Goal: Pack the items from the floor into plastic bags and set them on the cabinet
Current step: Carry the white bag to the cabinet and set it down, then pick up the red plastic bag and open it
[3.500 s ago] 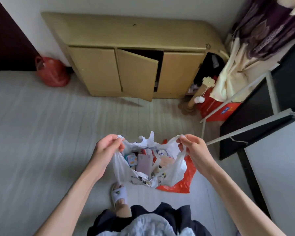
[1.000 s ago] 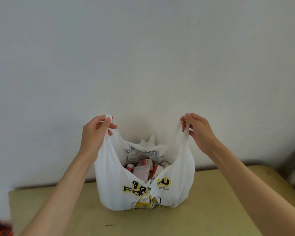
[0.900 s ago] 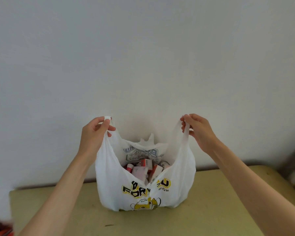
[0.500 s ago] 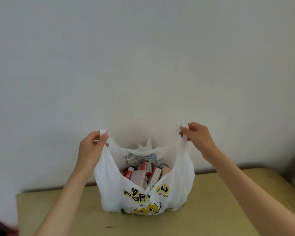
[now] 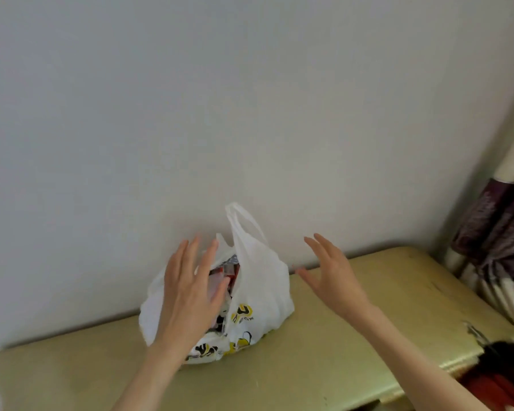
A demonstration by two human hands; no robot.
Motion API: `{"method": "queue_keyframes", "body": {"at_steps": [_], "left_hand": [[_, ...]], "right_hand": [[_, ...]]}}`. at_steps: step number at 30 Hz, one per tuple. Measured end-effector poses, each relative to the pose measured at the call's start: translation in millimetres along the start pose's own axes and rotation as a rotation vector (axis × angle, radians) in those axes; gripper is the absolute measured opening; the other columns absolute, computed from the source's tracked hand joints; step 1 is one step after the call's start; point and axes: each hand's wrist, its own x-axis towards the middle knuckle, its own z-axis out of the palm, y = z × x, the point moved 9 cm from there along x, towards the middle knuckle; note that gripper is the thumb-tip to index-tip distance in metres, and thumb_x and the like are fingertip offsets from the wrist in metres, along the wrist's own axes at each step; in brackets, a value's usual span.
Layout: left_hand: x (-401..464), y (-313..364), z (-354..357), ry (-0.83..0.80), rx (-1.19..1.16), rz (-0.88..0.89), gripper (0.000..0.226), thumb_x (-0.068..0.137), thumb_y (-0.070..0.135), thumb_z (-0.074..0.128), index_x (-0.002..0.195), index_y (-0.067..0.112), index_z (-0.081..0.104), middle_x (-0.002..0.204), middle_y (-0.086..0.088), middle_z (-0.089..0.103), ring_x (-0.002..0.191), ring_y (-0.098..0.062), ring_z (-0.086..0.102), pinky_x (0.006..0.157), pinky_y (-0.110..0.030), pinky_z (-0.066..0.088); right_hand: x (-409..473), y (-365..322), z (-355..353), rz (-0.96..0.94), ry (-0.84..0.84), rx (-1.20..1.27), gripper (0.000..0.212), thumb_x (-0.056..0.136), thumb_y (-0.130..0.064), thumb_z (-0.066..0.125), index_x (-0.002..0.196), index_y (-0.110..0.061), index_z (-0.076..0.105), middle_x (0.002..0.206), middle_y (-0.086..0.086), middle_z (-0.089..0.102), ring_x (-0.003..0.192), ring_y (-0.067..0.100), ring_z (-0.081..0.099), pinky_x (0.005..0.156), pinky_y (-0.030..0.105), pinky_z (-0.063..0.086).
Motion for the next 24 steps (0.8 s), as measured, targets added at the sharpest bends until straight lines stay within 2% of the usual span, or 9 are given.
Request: {"method": "queue_keyframes", "body": {"at_steps": [3,8,11,13,14,16,18,21,24], "left_hand": [[-22.4,36.7,36.7,-0.131,0.054,0.143,0.060,0.088,0.055,0.026,0.140,0.024,0.029,0.149,-0.009,0.023,0.137,-0.029,0.013,0.114,-0.044,0.006],[-90.8,97.4,71.4,-0.273,-0.088,0.376,0.061,0.085,0.052,0.032,0.139,0.026,0.028,0.152,-0.008,0.015,0.141,-0.027,0.003,0.112,-0.045,0.000],[-148.9,119.7,92.9,-0.397,-0.128,0.480,0.062,0.083,0.052,0.032,0.140,0.027,0.027,0.152,-0.011,0.020,0.140,-0.028,0.006,0.115,-0.046,0.006],[-188.1,131.9,103.9,-0.500,-0.127,0.533,0.064,0.082,0.054,0.030,0.140,0.027,0.029,0.152,-0.012,0.021,0.138,-0.029,0.006,0.112,-0.051,0.015],[-208.0,139.5,107.9,-0.549,-0.134,0.570,0.066,0.081,0.056,0.026,0.141,0.027,0.028,0.153,-0.012,0.018,0.138,-0.028,0.002,0.111,-0.051,0.014],[-244.8,156.8,111.3,-0.641,-0.185,0.645,0.072,0.079,0.061,0.017,0.145,0.031,0.019,0.156,-0.007,0.004,0.138,-0.022,-0.012,0.112,-0.046,0.002],[-273.4,177.3,107.6,-0.679,-0.269,0.713,0.071,0.079,0.061,0.019,0.144,0.033,0.016,0.156,-0.005,0.006,0.139,-0.019,-0.012,0.111,-0.042,-0.001],[-318.0,214.1,104.1,-0.727,-0.278,0.856,0.066,0.083,0.058,0.027,0.142,0.031,0.020,0.153,-0.008,0.018,0.139,-0.020,-0.002,0.110,-0.044,0.006],[-363.5,259.0,93.1,-0.742,-0.321,0.995,0.066,0.086,0.056,0.034,0.144,0.031,0.015,0.155,-0.007,0.014,0.141,-0.019,-0.006,0.111,-0.043,0.002]], "right_hand": [[-47.8,15.6,-4.5,0.053,0.003,-0.138,0.067,0.084,-0.038,0.061,0.141,-0.018,0.032,0.150,0.008,0.028,0.136,0.028,0.030,0.111,0.041,0.023],[-156.3,46.1,-4.6,0.289,-0.037,-0.216,0.074,0.087,-0.049,0.050,0.146,-0.028,0.012,0.156,0.000,0.009,0.144,0.020,0.010,0.117,0.043,0.008],[-239.3,57.1,-4.4,0.452,-0.048,-0.243,0.074,0.087,-0.048,0.051,0.146,-0.029,0.011,0.156,-0.001,0.008,0.144,0.019,0.007,0.117,0.044,0.009],[-298.2,64.7,-7.2,0.561,-0.054,-0.272,0.073,0.088,-0.046,0.051,0.146,-0.029,0.010,0.156,0.000,0.007,0.144,0.019,0.007,0.117,0.044,0.010],[-328.0,67.8,-10.1,0.615,-0.048,-0.277,0.073,0.088,-0.046,0.051,0.146,-0.029,0.010,0.156,0.000,0.007,0.144,0.020,0.007,0.117,0.044,0.010],[-385.6,71.7,-16.7,0.720,-0.025,-0.279,0.074,0.088,-0.048,0.050,0.146,-0.028,0.009,0.156,0.001,0.007,0.144,0.021,0.007,0.116,0.044,0.009],[-440.4,72.6,-27.0,0.824,0.029,-0.283,0.076,0.086,-0.049,0.054,0.146,-0.027,0.013,0.156,0.002,0.012,0.143,0.024,0.012,0.115,0.046,0.013],[-529.5,70.8,-44.3,1.000,0.136,-0.275,0.078,0.081,-0.051,0.059,0.145,-0.023,0.024,0.153,0.007,0.023,0.139,0.028,0.025,0.112,0.050,0.025],[-614.4,64.9,-61.6,1.142,0.237,-0.285,0.079,0.075,-0.063,0.049,0.141,-0.021,0.034,0.147,0.008,0.035,0.135,0.028,0.035,0.104,0.050,0.034]]}}
